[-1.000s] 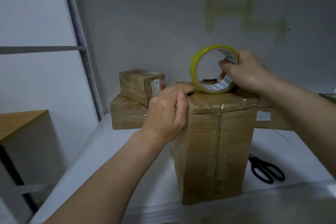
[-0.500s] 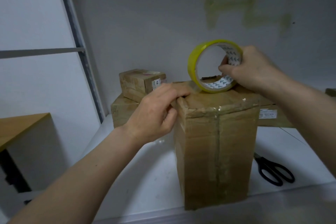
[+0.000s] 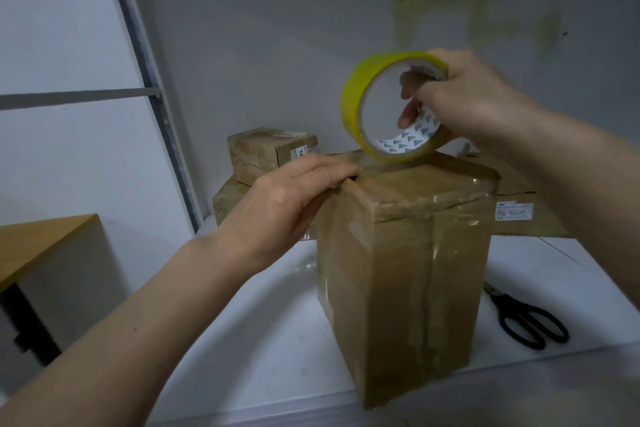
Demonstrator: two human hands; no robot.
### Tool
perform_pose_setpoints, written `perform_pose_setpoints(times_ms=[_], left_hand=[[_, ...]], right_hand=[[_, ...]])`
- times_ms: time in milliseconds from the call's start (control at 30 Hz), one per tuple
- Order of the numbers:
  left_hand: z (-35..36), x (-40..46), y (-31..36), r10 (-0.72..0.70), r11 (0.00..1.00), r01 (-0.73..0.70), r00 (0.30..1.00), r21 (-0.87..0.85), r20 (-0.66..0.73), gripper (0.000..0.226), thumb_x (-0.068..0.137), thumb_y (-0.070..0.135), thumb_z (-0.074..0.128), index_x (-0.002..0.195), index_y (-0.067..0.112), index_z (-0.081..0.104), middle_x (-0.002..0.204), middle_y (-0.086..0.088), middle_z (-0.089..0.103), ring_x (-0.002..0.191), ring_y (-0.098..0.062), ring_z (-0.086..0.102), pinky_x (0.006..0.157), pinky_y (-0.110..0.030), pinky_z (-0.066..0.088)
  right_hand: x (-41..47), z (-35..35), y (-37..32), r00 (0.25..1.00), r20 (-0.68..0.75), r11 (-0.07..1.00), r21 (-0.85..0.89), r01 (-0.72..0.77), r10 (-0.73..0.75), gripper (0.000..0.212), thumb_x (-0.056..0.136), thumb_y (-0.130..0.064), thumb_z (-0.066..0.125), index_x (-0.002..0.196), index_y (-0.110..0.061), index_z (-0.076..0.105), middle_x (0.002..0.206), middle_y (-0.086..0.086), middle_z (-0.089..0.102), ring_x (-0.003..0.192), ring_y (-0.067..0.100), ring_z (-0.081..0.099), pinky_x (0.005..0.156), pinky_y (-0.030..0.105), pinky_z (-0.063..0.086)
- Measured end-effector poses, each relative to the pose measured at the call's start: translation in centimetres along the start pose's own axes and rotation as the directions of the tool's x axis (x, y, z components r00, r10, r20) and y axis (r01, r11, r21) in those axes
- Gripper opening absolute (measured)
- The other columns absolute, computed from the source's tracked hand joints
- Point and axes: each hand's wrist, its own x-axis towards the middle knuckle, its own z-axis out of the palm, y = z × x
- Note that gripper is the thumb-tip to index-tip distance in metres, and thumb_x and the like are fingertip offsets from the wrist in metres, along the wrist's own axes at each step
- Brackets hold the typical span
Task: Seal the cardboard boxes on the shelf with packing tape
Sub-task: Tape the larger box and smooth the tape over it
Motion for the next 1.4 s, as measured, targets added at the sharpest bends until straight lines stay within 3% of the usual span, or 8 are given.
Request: perform_pose_setpoints(times_ms=[100, 267, 400, 633, 833, 967, 1233, 1400], left_hand=[[-0.4, 0.3, 0.4, 0.016, 1.000, -0.016, 1.000, 0.004, -0.021, 0.033, 0.100, 0.020, 0.049, 0.124, 0.006, 0.066, 0.121, -0.006, 0.066, 0.111, -0.014, 0.062, 0.099, -0.019, 0.046], [-0.7, 0.6, 0.8, 0.033, 0.999, -0.033, 0.999, -0.002, -0.037, 0.028, 0.096, 0.017, 0.054, 0.113, 0.002, 0.070, 0.114, -0.005, 0.064, 0.105, -0.011, 0.059, 0.096, -0.014, 0.045], [-1.1, 1.1, 0.7, 0.047, 0.998, -0.048, 0.999, -0.029, -0.020, 0.024, 0.092, 0.015, 0.057, 0.106, 0.002, 0.073, 0.102, -0.008, 0.068, 0.094, -0.010, 0.061, 0.086, -0.015, 0.048], [-1.0, 1.9, 0.5, 0.056, 0.998, -0.056, 0.998, 0.029, 0.001, 0.011, 0.089, 0.009, 0.064, 0.095, 0.006, 0.074, 0.086, 0.009, 0.052, 0.077, 0.008, 0.042, 0.072, -0.001, 0.035], [-0.9, 1.2, 1.6, -0.007, 0.998, 0.002, 0.996, 0.057, 0.088, 0.037, 0.096, 0.026, 0.046, 0.122, 0.014, 0.069, 0.087, 0.006, 0.049, 0.076, -0.002, 0.046, 0.074, -0.008, 0.038], [-1.6, 1.9, 1.7, 0.064, 0.993, -0.082, 0.981, 0.090, 0.184, 0.031, 0.095, 0.015, 0.052, 0.119, 0.011, 0.071, 0.114, -0.005, 0.071, 0.098, -0.025, 0.067, 0.084, -0.037, 0.055], [-2.2, 3.2, 1.9, 0.054, 0.986, -0.093, 0.963, 0.136, 0.265, 0.031, 0.085, 0.001, 0.061, 0.110, 0.012, 0.075, 0.097, -0.006, 0.077, 0.083, -0.028, 0.074, 0.068, -0.037, 0.060], [-1.2, 2.8, 2.9, -0.064, 0.981, 0.010, 0.960, 0.194, 0.273, 0.043, 0.088, -0.010, 0.052, 0.115, 0.020, 0.066, 0.102, 0.002, 0.068, 0.089, -0.019, 0.053, 0.077, -0.031, 0.046]], right_hand=[[0.3, -0.2, -0.4, 0.984, 0.084, 0.960, 0.220, -0.172, 0.157, 0.019, 0.100, -0.025, 0.050, 0.085, -0.016, 0.056, 0.057, 0.007, 0.066, 0.046, 0.016, 0.062, 0.044, 0.033, 0.056], [0.2, 0.1, 1.7, 0.967, 0.069, 0.944, 0.209, -0.255, 0.246, 0.020, 0.096, -0.023, 0.055, 0.080, -0.012, 0.061, 0.048, 0.000, 0.064, 0.052, 0.016, 0.062, 0.050, 0.023, 0.050], [0.2, 0.5, 2.2, 0.970, 0.052, 0.935, 0.261, -0.242, 0.236, 0.020, 0.095, -0.019, 0.058, 0.076, -0.014, 0.063, 0.050, -0.001, 0.065, 0.062, 0.018, 0.063, 0.064, 0.031, 0.051], [-0.3, 0.6, 2.1, 0.977, 0.129, 0.952, 0.233, -0.199, 0.172, 0.007, 0.086, -0.005, 0.067, 0.082, -0.010, 0.064, 0.070, 0.006, 0.068, 0.059, 0.012, 0.067, 0.055, 0.020, 0.055], [-0.3, 0.5, 2.6, 0.975, 0.095, 0.939, 0.264, -0.220, 0.202, 0.009, 0.084, -0.004, 0.069, 0.091, -0.006, 0.064, 0.082, 0.010, 0.068, 0.078, 0.024, 0.068, 0.074, 0.033, 0.057], [-0.4, 0.6, 2.7, 0.975, 0.086, 0.945, 0.240, -0.222, 0.207, 0.013, 0.082, -0.006, 0.072, 0.093, -0.009, 0.065, 0.088, 0.009, 0.068, 0.084, 0.025, 0.067, 0.080, 0.036, 0.055], [-1.1, 0.6, 2.3, 0.979, 0.126, 0.965, 0.186, -0.184, 0.162, 0.016, 0.086, -0.003, 0.067, 0.077, -0.016, 0.062, 0.078, 0.000, 0.065, 0.072, 0.012, 0.063, 0.066, 0.022, 0.051], [-1.1, 0.4, 2.3, 0.979, 0.085, 0.963, 0.183, -0.196, 0.183, 0.010, 0.086, -0.006, 0.068, 0.083, -0.014, 0.062, 0.080, 0.002, 0.066, 0.072, 0.012, 0.064, 0.065, 0.022, 0.051]])
